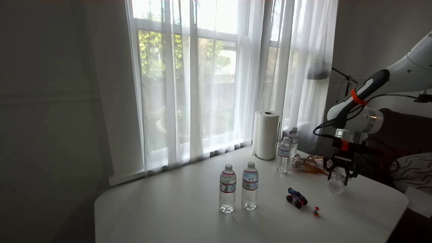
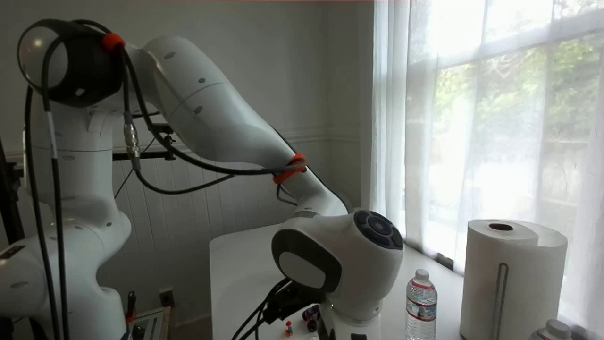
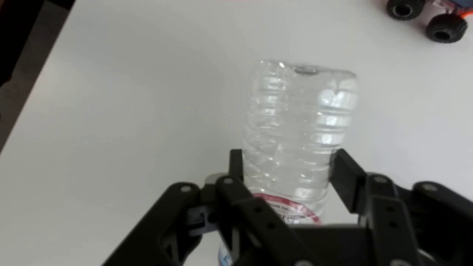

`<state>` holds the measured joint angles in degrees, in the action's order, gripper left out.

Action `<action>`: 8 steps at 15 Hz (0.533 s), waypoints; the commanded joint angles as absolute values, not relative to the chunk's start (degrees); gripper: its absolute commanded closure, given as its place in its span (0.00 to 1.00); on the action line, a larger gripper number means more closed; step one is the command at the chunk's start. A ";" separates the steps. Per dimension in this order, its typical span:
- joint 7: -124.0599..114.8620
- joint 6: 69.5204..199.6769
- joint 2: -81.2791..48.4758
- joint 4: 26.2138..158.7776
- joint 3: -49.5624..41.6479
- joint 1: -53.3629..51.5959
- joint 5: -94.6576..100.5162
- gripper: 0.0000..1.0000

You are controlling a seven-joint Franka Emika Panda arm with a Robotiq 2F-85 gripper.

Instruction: Pick up the lying water bottle and make it stand on its opening

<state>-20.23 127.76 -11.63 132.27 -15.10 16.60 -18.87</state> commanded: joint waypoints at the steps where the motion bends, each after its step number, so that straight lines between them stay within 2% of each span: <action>1: -16.41 121.23 -11.31 129.80 -15.65 18.25 -22.43 0.38; 8: -12.51 107.75 -13.31 124.06 -16.83 20.86 -26.39 0.38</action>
